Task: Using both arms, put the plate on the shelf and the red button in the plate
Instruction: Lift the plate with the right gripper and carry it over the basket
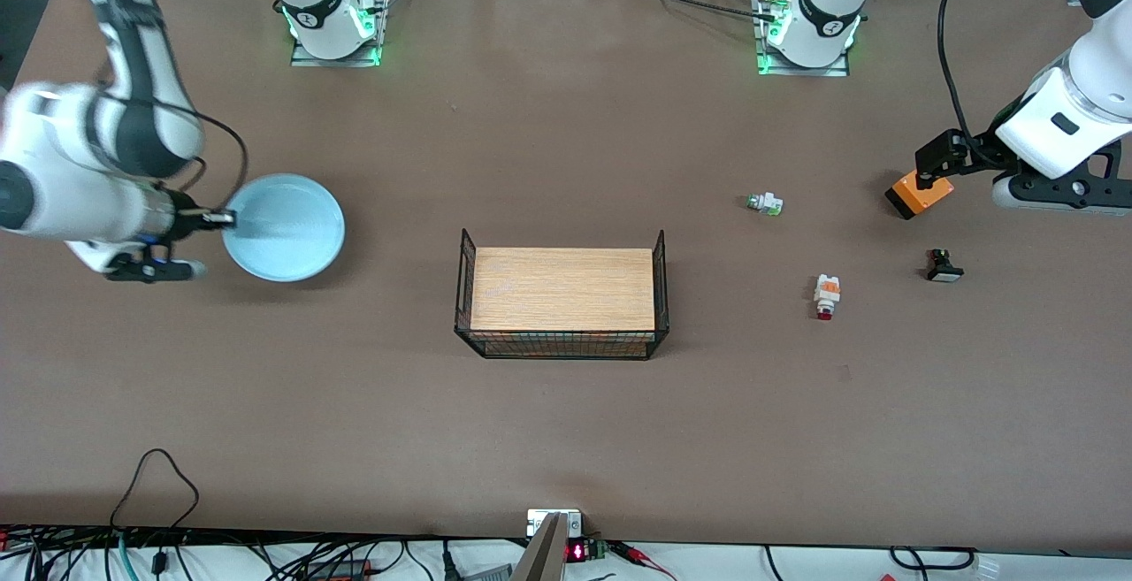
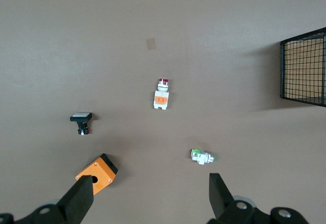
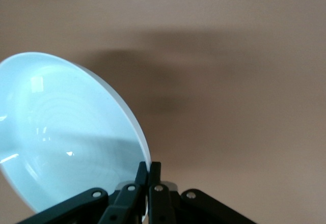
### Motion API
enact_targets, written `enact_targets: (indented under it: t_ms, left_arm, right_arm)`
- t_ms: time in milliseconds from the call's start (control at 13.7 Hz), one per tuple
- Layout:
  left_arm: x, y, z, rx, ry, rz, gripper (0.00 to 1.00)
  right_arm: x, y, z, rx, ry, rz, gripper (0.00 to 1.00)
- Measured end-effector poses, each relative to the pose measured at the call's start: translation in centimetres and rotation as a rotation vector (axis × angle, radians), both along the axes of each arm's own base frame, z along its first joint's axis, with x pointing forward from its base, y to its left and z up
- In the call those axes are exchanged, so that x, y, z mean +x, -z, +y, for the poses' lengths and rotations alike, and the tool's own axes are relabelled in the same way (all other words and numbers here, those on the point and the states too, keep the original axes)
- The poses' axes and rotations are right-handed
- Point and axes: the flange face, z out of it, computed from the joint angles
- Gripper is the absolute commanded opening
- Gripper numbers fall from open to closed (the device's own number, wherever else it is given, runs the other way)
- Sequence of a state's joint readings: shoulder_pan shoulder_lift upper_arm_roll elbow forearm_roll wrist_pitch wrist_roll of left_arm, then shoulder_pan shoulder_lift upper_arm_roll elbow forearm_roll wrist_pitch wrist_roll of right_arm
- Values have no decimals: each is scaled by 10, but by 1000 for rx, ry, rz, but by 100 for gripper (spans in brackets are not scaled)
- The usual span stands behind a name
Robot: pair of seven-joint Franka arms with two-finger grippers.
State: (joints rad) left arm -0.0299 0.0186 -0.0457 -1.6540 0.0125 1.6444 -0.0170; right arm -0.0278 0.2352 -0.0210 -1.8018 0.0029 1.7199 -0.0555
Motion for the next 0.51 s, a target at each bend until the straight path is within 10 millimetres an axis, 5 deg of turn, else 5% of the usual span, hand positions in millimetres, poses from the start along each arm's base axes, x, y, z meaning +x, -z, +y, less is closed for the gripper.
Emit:
enact_targets:
  t_ms: [220,512]
  left_arm:
    - [0,0,0,0,0,0,100]
    - [0,0,0,0,0,0,100]
  right_arm:
    - [7,-80,14,5,-1,4,0]
    - [9,-130,73,38,52,-3,0]
